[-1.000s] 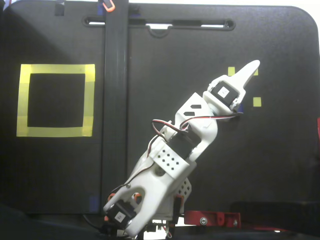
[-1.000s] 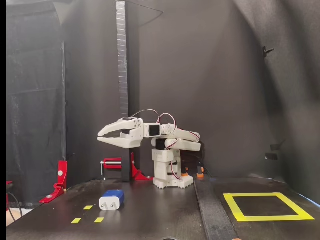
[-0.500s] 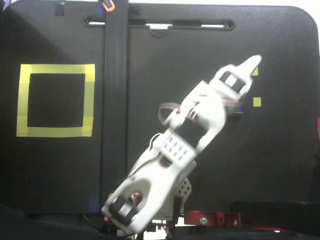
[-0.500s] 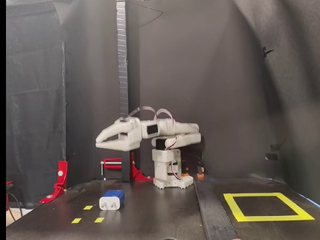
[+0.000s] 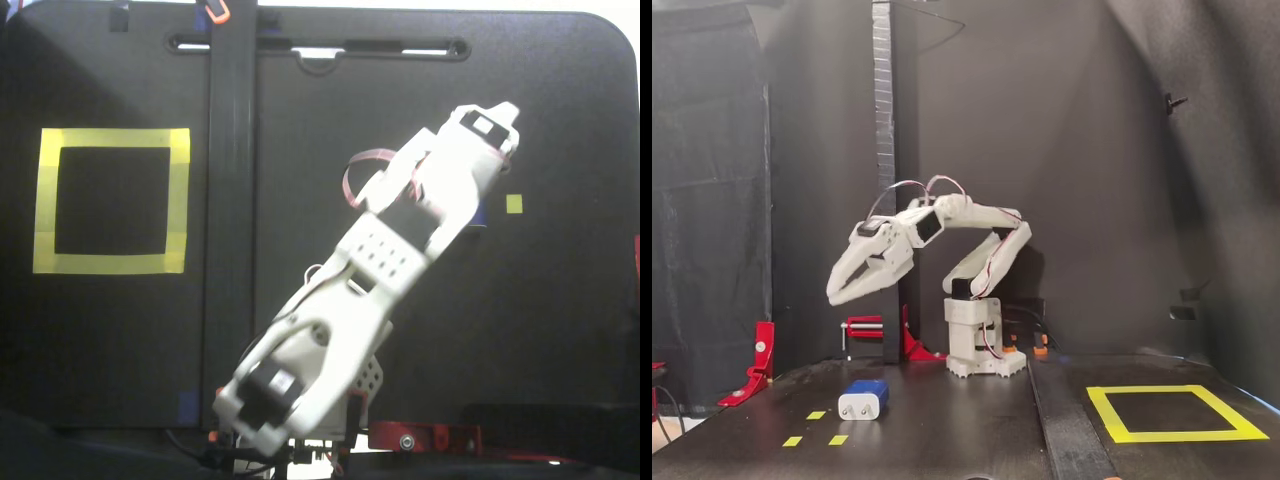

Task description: Grasp the block and place it in the designated area.

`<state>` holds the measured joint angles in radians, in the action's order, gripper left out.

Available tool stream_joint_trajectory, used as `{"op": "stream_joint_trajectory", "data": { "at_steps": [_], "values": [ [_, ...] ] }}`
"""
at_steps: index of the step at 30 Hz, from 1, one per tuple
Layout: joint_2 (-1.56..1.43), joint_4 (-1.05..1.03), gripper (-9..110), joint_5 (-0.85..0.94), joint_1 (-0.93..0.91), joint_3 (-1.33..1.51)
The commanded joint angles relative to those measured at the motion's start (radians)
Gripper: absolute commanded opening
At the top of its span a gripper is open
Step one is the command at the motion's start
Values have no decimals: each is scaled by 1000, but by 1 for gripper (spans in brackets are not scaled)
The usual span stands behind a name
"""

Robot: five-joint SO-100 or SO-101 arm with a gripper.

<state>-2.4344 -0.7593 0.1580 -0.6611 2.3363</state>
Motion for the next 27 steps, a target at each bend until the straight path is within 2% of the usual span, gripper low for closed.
{"op": "stream_joint_trajectory", "data": {
  "at_steps": [1, 13, 27],
  "values": [
    [77, -137, 0, 15, 5, -150],
    [327, -440, 0, 144, 23, -383],
    [541, -673, 0, 178, -6, -595]
  ]
}}
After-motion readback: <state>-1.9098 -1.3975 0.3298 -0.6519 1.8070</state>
